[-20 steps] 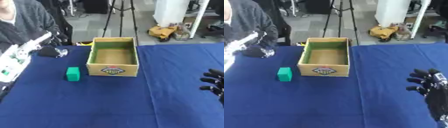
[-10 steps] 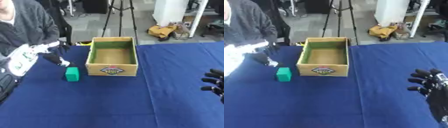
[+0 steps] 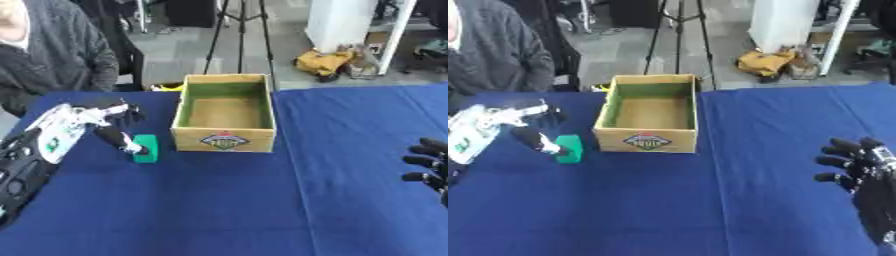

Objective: Pick up objects on the table and place them in the box.

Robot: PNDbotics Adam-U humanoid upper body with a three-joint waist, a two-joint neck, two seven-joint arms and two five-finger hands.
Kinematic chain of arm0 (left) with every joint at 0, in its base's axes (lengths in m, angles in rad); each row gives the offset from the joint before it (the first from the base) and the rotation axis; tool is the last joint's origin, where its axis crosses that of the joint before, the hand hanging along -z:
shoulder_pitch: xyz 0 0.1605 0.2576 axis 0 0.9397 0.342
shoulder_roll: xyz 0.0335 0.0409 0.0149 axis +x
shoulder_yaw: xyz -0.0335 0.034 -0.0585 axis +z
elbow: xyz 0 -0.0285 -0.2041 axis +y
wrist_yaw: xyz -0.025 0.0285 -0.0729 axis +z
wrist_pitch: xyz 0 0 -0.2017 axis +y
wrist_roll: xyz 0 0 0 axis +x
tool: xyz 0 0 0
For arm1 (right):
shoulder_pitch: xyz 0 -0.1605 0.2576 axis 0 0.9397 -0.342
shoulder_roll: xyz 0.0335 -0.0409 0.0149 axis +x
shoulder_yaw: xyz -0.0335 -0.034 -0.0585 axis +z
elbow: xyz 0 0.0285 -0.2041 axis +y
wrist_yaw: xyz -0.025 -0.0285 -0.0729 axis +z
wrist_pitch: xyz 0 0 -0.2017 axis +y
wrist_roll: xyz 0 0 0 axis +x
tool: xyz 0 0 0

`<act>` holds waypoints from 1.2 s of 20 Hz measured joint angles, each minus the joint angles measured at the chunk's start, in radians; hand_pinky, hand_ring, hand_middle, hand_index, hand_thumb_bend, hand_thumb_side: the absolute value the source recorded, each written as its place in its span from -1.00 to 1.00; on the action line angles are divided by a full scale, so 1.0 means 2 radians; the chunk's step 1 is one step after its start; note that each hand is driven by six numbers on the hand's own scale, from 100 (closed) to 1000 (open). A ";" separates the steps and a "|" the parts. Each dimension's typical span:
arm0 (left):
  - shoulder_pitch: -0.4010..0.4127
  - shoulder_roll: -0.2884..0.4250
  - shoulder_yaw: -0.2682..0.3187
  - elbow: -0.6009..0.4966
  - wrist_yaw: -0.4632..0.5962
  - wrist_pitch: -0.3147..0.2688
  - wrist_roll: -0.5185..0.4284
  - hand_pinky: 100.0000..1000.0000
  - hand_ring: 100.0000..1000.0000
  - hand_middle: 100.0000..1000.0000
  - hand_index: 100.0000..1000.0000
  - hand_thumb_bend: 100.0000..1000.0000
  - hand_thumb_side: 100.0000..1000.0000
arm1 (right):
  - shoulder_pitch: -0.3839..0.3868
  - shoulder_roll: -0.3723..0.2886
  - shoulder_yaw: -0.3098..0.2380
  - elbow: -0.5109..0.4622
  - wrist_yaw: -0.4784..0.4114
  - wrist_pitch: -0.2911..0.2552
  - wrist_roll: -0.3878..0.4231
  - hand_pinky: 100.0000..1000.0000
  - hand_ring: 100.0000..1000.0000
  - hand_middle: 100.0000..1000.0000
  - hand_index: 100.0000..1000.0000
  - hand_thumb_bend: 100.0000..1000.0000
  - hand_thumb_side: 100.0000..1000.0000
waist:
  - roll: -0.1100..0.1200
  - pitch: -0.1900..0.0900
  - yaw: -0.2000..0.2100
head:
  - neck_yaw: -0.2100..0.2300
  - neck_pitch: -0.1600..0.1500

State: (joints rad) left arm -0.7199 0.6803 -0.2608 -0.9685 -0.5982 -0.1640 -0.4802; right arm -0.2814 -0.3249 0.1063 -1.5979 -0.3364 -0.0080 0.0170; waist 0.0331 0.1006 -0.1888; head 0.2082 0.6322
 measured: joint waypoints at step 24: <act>0.007 -0.048 0.033 0.029 -0.198 -0.060 0.104 -0.16 -0.26 -0.27 0.19 -1.00 -0.51 | -0.003 0.000 0.000 0.000 0.000 0.000 0.000 0.06 0.40 0.33 0.58 -1.00 1.00 | -0.002 0.009 -0.001 | 0.000 -0.005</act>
State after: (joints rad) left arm -0.7051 0.5846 -0.1946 -0.9107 -0.9944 -0.2848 -0.2723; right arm -0.2871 -0.3246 0.1062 -1.5979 -0.3364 -0.0080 0.0170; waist 0.0296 0.1180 -0.1909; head 0.2077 0.6228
